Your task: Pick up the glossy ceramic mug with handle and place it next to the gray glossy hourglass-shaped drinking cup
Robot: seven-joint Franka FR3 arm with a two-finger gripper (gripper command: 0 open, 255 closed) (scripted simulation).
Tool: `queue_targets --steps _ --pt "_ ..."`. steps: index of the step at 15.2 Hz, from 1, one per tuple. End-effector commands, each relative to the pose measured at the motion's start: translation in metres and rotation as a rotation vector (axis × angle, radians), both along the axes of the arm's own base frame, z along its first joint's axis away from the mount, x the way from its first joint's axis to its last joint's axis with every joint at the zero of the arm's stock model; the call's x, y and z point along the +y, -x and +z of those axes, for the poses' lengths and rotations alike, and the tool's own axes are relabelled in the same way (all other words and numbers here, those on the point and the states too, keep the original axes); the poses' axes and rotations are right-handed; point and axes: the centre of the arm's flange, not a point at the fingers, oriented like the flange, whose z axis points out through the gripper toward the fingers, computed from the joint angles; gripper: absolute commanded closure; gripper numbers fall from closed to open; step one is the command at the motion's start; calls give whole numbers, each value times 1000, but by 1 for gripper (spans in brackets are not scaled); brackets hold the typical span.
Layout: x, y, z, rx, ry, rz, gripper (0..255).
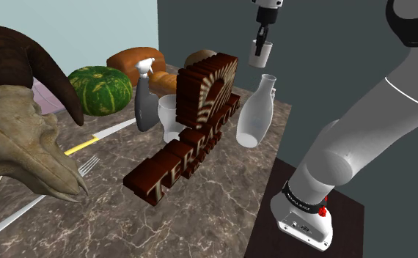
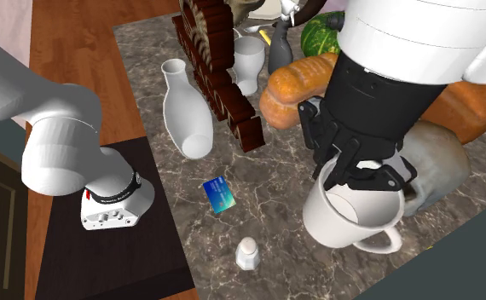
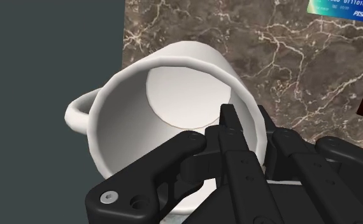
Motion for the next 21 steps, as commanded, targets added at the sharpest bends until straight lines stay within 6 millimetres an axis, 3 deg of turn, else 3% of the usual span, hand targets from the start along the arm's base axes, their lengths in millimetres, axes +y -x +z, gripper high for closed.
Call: queue_targets --steps 1,7,21 --pt "1 0 11 0 0 0 255" --pt "1 0 41 0 0 0 255" --pt "183 -32 41 0 0 0 255"
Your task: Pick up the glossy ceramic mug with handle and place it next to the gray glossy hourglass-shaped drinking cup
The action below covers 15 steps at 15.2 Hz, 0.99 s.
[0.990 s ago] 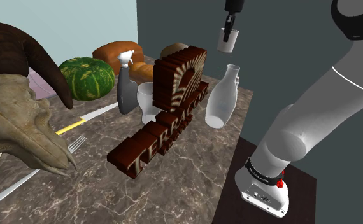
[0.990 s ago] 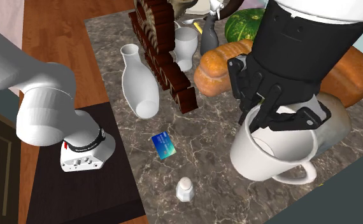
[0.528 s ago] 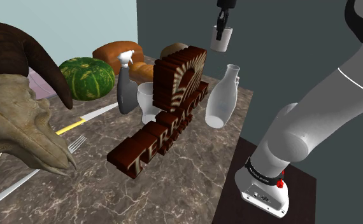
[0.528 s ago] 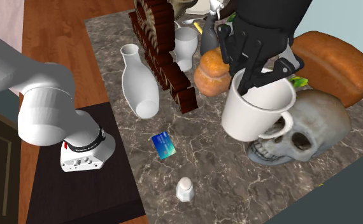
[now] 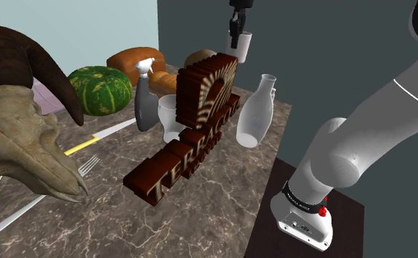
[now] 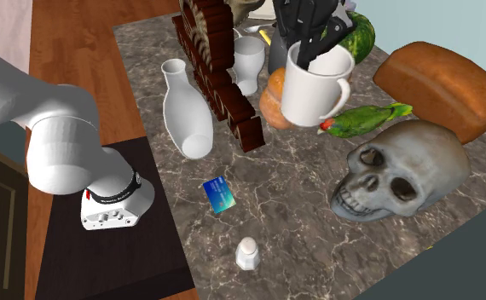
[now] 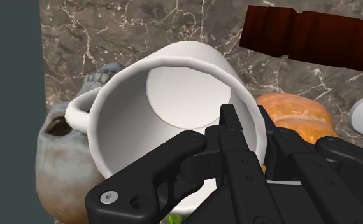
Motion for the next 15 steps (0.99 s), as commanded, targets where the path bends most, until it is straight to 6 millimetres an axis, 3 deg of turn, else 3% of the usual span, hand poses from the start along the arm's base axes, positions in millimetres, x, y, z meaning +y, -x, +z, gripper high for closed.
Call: queue_targets --steps 1,15 --pt "23 -5 -1 0 0 -2 255" --pt "205 -37 -1 0 0 -2 255"
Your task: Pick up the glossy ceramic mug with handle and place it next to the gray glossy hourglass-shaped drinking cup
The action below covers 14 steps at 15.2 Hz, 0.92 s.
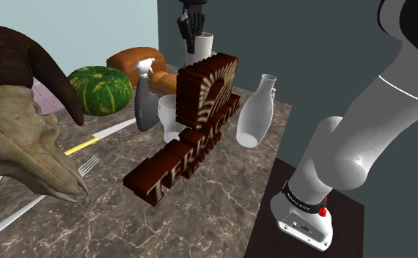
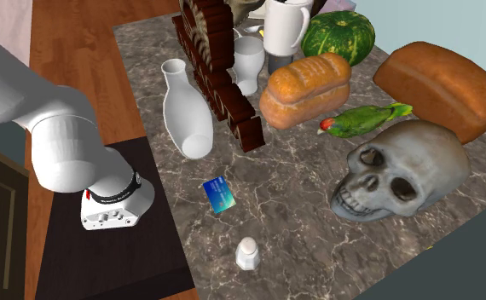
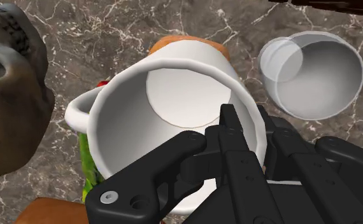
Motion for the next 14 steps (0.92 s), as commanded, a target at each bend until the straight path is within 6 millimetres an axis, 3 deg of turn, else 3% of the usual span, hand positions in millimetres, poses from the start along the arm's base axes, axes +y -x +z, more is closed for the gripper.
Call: queue_targets --steps 1,14 --pt "26 -3 2 0 0 -1 255" --pt "195 -33 2 0 0 -1 255"
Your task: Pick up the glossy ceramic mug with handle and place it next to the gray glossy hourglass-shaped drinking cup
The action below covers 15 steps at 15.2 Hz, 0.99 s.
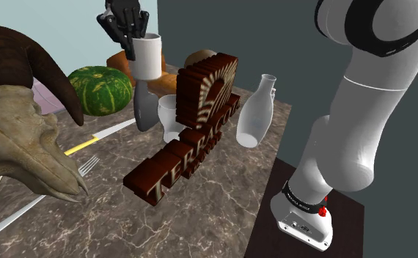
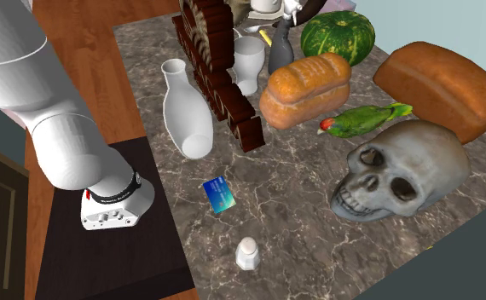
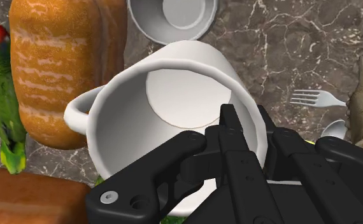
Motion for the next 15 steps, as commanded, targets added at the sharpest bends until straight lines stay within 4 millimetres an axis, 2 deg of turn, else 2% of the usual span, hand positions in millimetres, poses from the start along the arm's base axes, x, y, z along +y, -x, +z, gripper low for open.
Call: queue_targets --steps 1,2,15 --pt "26 -6 2 -1 0 -2 255" --pt "41 -8 2 -1 0 -2 255" --pt "41 -8 -67 -1 0 -2 255"
